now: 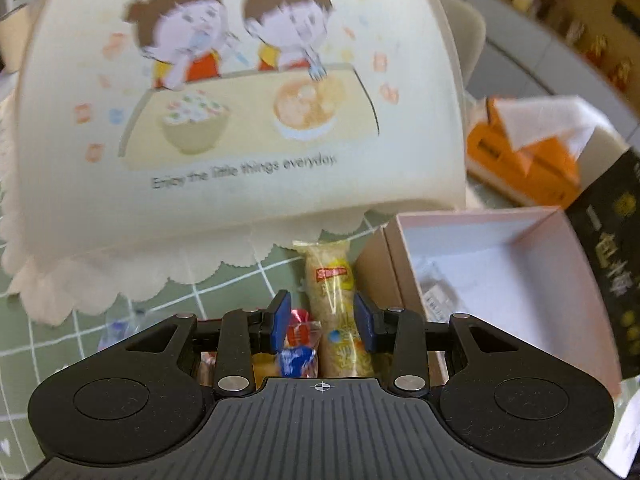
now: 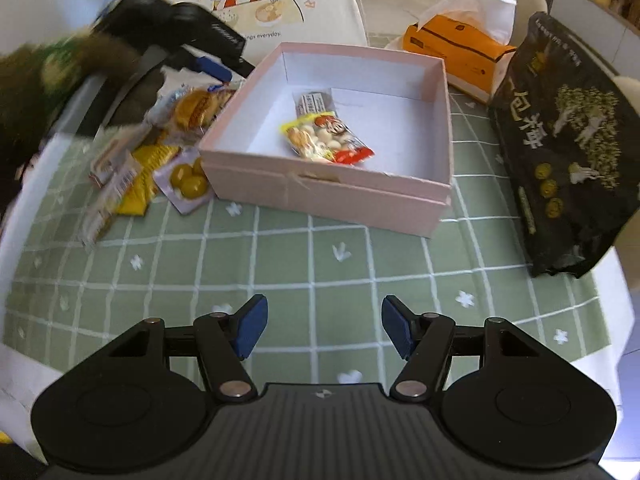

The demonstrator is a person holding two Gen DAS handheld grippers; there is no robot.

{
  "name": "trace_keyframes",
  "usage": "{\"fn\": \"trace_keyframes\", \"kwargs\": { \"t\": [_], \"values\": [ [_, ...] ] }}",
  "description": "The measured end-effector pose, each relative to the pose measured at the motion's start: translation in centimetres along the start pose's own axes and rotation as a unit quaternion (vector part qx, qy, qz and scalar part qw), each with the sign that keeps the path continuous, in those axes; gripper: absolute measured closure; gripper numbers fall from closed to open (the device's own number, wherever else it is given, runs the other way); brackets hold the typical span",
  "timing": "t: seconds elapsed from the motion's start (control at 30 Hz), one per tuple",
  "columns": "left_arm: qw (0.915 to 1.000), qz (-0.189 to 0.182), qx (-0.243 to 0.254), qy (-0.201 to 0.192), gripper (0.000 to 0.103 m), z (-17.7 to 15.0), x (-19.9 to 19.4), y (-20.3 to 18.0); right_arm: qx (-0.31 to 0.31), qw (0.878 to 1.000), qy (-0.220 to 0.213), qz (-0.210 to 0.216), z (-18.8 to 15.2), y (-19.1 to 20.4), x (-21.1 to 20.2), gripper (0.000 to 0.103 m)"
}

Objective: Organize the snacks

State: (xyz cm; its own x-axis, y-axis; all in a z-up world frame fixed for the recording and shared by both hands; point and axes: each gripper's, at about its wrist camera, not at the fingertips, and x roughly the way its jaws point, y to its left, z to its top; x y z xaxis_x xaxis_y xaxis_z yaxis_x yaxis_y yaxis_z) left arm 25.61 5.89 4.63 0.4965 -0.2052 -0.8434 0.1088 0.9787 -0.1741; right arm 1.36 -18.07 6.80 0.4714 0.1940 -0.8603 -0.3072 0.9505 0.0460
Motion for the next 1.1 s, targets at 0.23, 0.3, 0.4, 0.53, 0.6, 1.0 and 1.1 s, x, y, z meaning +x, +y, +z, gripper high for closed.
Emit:
{"fn": "trace_keyframes", "kwargs": {
  "t": [0.23, 0.3, 0.4, 0.53, 0.6, 1.0, 1.1],
  "values": [
    [0.9996, -0.025, -0.005, 0.014, 0.070, -1.8, 0.9, 0.0, -0.003, 1.000, 0.027, 0.008, -0.9, -0.5, 1.5, 0.039],
    [0.9993, -0.029, 0.018, 0.018, 0.070, -3.4, -0.1, -0.2, -0.009, 1.000, 0.026, 0.013, -0.7, 0.1, 1.7, 0.039],
    [0.9978, -0.038, 0.049, 0.026, 0.071, -6.3, -2.1, -0.3, -0.017, 0.999, 0.026, 0.024, -0.3, 1.3, 2.2, 0.039],
    [0.9980, -0.033, 0.050, 0.020, 0.072, -10.7, -5.3, 0.3, -0.032, 0.998, 0.017, 0.047, 0.6, 3.8, 2.9, 0.039],
    [0.9988, -0.021, 0.040, 0.017, 0.072, -13.0, -6.8, 0.9, -0.037, 0.997, 0.008, 0.065, 1.3, 5.2, 3.4, 0.039],
    [0.9925, -0.036, -0.117, -0.008, 0.074, -23.3, -14.5, 5.9, -0.108, 0.992, -0.024, 0.060, 5.3, 12.9, 9.7, 0.032],
    [0.9918, -0.046, -0.118, -0.016, 0.073, -24.4, -15.6, 5.4, -0.110, 0.992, -0.016, 0.057, 5.0, 13.7, 9.4, 0.043]
  ]
}}
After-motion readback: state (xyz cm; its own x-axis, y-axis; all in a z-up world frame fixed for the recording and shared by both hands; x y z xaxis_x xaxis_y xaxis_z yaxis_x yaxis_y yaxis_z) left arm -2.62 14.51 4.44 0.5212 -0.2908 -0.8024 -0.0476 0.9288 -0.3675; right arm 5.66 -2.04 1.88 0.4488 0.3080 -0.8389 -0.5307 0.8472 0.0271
